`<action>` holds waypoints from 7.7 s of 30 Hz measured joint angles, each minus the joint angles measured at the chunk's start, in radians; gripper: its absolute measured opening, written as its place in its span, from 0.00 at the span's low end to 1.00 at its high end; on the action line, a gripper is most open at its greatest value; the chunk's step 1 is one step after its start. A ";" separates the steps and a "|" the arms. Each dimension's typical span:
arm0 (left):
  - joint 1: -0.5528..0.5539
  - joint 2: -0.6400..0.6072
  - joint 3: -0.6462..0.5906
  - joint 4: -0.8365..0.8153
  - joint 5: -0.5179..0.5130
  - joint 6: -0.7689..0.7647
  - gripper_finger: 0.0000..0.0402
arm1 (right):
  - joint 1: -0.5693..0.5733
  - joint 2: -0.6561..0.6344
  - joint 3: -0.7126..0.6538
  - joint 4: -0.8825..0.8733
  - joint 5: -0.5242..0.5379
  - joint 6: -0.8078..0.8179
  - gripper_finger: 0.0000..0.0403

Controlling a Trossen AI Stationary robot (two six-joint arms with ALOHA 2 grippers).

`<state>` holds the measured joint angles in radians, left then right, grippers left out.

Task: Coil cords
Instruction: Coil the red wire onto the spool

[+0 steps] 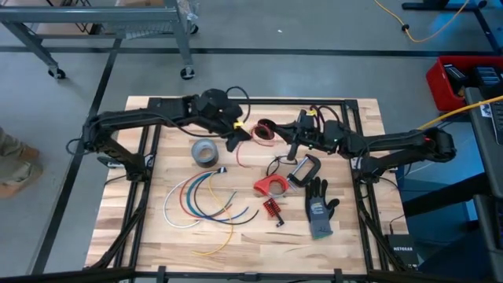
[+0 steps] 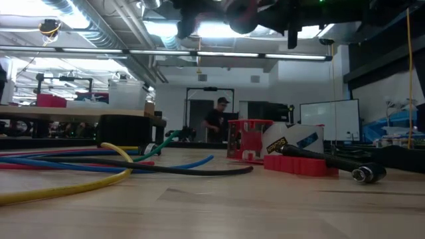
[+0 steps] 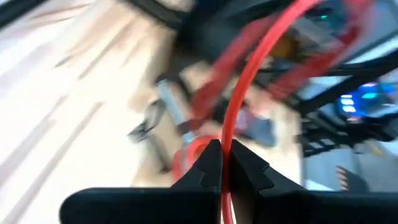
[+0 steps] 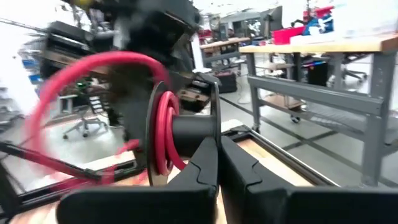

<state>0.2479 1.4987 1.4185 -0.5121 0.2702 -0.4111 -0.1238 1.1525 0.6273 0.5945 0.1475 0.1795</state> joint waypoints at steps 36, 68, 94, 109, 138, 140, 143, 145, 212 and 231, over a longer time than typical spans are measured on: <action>-0.105 0.011 0.000 0.034 -0.162 -0.094 0.00 | 0.000 0.039 0.000 0.051 -0.008 0.034 0.01; -0.096 0.012 0.061 0.148 -0.237 -0.085 0.00 | 0.000 0.149 0.090 -0.007 -0.037 0.060 0.01; -0.103 0.096 0.144 0.259 -0.146 0.016 0.02 | -0.001 0.149 0.090 -0.030 -0.027 0.049 0.01; -0.125 0.050 0.170 -0.135 -0.110 0.211 0.32 | -0.001 0.006 0.090 -0.233 0.140 -0.105 0.01; -0.195 0.061 -0.357 0.530 -0.287 0.234 0.18 | -0.001 -0.179 0.089 -0.459 0.084 -0.188 0.01; -0.187 0.061 -0.382 0.521 -0.285 0.212 0.17 | -0.001 -0.200 0.089 -0.471 0.057 -0.188 0.01; -0.171 0.057 -0.396 0.522 -0.286 0.215 0.15 | -0.001 -0.264 0.089 -0.519 0.018 -0.188 0.01; -0.160 0.052 -0.396 0.526 -0.286 0.237 0.15 | -0.001 -0.323 0.089 -0.547 0.017 -0.188 0.01; -0.189 0.414 -0.349 1.460 -0.293 0.105 0.15 | -0.001 -0.330 0.077 -0.469 -0.129 -0.369 0.01; -0.229 0.426 -0.323 1.397 -0.293 0.196 0.15 | -0.001 -0.266 0.077 -0.438 0.038 -0.392 0.01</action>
<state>0.0193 1.9247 1.0950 0.8847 -0.0227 -0.2148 -0.1246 0.8864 0.7040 0.1567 0.1854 -0.2121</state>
